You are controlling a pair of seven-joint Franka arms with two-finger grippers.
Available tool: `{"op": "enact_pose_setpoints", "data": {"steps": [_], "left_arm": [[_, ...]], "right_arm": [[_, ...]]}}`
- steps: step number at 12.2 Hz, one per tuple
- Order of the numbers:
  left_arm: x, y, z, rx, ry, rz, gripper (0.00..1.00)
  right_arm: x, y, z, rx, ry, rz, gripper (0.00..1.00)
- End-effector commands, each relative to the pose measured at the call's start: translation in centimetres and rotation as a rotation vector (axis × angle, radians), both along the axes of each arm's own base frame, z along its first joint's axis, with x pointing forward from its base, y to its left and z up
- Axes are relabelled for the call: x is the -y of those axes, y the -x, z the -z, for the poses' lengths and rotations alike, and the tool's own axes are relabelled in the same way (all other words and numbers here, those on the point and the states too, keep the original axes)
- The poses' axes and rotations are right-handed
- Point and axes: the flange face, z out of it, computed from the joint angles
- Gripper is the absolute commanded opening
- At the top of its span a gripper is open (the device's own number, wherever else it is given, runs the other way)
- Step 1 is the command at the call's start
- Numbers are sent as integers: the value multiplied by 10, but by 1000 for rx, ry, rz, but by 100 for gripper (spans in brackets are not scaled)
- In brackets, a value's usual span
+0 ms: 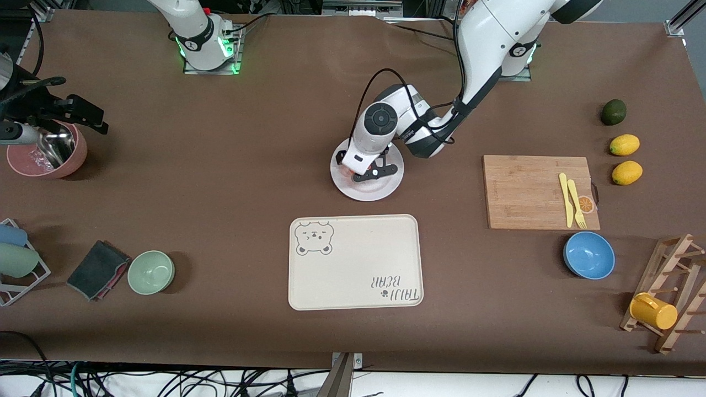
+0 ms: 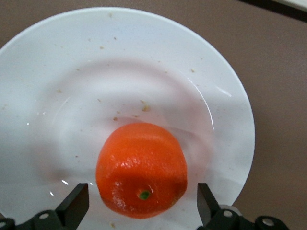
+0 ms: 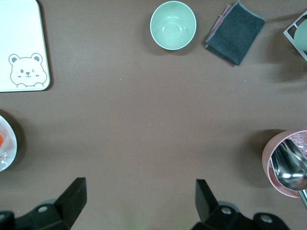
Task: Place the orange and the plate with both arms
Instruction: 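Carry the orange with the left gripper onto the white plate, then release the orange and withdraw the left gripper while the right gripper reaches out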
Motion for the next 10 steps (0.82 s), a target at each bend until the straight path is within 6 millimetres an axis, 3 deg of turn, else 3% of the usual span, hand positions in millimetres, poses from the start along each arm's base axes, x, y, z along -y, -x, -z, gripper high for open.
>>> {"op": "enact_pose_setpoints", "data": {"steps": [1, 3, 4, 8, 10], "left_arm": [[-3, -15, -17, 13, -39, 0, 100], [-15, -27, -30, -50, -133, 9, 100], [-23, -41, -52, -53, -156, -1, 100], [-106, -117, -111, -37, -120, -1, 100], [-159, -143, -114, -59, -115, 43, 100]], "right_arm": [[0, 0, -5, 12, -6, -5, 100], [-6, -4, -6, 17, 12, -15, 100], [-3, -4, -7, 18, 14, -7, 100], [-1, -4, -6, 17, 13, -8, 100], [0, -4, -7, 17, 12, -7, 100]]}}
